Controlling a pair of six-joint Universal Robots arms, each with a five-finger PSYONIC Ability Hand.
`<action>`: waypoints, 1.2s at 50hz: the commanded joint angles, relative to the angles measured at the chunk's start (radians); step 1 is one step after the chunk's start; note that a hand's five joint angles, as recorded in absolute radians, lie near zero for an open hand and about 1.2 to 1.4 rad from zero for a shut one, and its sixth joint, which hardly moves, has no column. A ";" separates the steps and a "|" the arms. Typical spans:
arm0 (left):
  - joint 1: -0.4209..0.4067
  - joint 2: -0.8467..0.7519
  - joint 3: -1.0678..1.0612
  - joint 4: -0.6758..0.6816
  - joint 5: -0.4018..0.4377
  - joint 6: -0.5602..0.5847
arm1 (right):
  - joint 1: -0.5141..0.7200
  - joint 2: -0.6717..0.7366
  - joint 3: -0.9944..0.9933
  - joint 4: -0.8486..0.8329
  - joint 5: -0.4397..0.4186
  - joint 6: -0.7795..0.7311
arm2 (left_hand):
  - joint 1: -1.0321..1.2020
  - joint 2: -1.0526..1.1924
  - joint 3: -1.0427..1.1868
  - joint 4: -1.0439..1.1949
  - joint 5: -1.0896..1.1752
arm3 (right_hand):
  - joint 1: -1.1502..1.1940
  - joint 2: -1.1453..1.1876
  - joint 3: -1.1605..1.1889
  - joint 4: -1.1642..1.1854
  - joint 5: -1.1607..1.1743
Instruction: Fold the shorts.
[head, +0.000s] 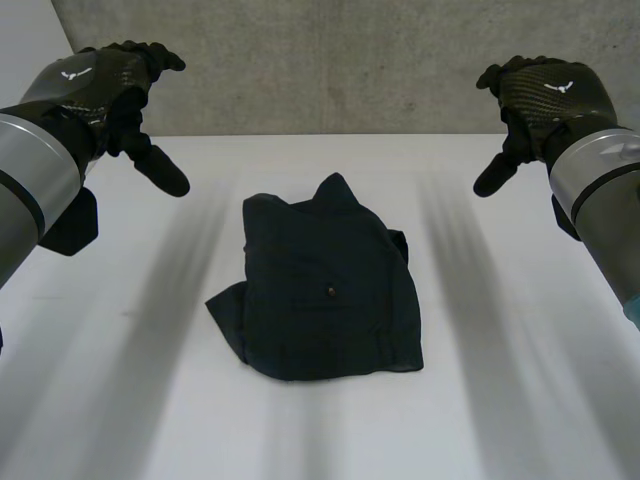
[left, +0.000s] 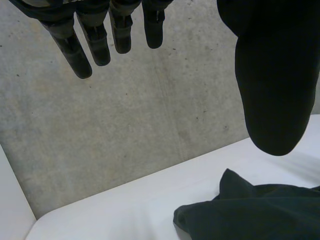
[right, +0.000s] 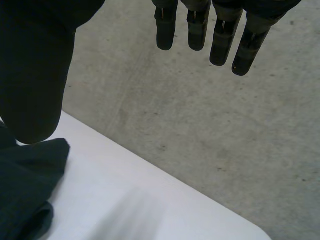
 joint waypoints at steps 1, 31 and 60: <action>-0.004 -0.010 -0.007 0.004 -0.002 0.000 | 0.000 -0.020 0.003 -0.049 0.046 -0.013 | -0.018 -0.029 -0.040 -0.030 -0.047 | -0.031 -0.054 -0.043 -0.064 -0.071; -0.027 -0.476 0.001 0.100 -0.008 0.259 | 0.017 0.295 0.000 0.029 -0.080 -0.142 | -0.011 -0.022 -0.033 -0.024 -0.040 | -0.031 -0.054 -0.043 -0.064 -0.071; -0.277 -0.461 -0.191 -0.044 -0.042 -0.189 | 0.045 0.497 -0.101 0.059 -0.139 0.254 | 0.784 0.774 0.762 0.772 0.756 | -0.031 -0.054 -0.043 -0.064 -0.071</action>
